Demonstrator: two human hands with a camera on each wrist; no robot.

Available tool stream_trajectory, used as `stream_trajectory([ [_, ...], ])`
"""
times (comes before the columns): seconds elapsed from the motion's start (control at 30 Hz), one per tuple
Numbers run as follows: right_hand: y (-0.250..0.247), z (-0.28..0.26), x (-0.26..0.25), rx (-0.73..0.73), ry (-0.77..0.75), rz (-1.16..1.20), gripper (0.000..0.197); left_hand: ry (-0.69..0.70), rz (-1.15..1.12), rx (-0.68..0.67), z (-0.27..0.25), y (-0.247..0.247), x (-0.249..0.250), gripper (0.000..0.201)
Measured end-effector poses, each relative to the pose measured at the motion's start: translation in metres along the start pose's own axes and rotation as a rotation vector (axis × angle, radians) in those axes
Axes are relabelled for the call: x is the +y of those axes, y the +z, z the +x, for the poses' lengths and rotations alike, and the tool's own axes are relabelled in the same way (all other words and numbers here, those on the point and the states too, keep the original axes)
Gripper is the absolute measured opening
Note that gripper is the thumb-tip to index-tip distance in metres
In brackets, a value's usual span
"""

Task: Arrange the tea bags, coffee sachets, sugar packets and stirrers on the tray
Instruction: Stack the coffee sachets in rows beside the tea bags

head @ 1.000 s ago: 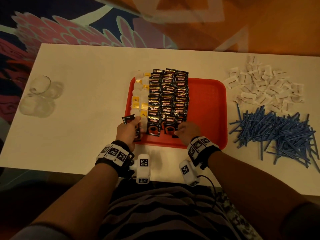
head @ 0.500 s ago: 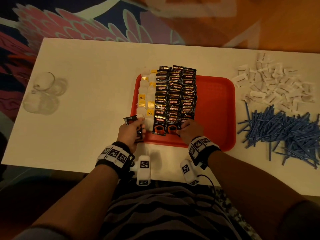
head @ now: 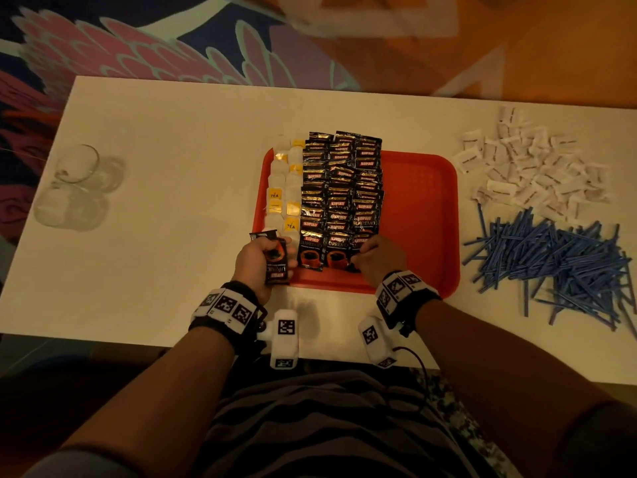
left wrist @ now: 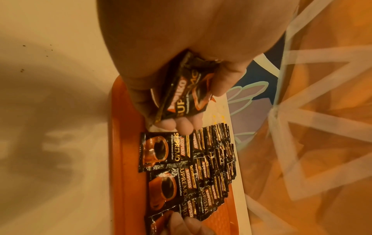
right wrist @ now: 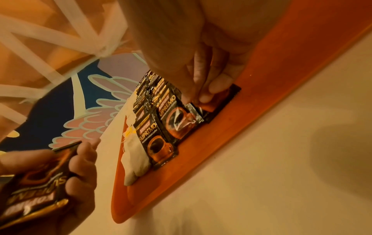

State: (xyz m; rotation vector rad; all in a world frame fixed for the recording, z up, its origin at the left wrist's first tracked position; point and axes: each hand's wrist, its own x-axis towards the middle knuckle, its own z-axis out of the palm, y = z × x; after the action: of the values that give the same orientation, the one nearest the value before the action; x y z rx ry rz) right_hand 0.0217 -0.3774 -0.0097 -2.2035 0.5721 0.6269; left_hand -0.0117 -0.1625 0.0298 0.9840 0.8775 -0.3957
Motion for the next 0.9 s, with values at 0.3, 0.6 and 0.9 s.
stream_trajectory([
  [0.3, -0.025, -0.007, -0.006, -0.117, -0.183, 0.012, 0.018, 0.072, 0.099, 0.076, -0.004, 0.027, -0.002, 0.029],
  [0.6, -0.056, -0.040, -0.046, -0.442, -0.356, 0.109, 0.014, 0.165, 0.154, 0.005, -0.018, 0.074, -0.004, 0.031],
  [0.9, -0.083, -0.035, -0.044, -0.305, -0.181, 0.579, 0.018, 0.231, 0.297, -0.001, -0.022, 0.062, -0.004, 0.009],
])
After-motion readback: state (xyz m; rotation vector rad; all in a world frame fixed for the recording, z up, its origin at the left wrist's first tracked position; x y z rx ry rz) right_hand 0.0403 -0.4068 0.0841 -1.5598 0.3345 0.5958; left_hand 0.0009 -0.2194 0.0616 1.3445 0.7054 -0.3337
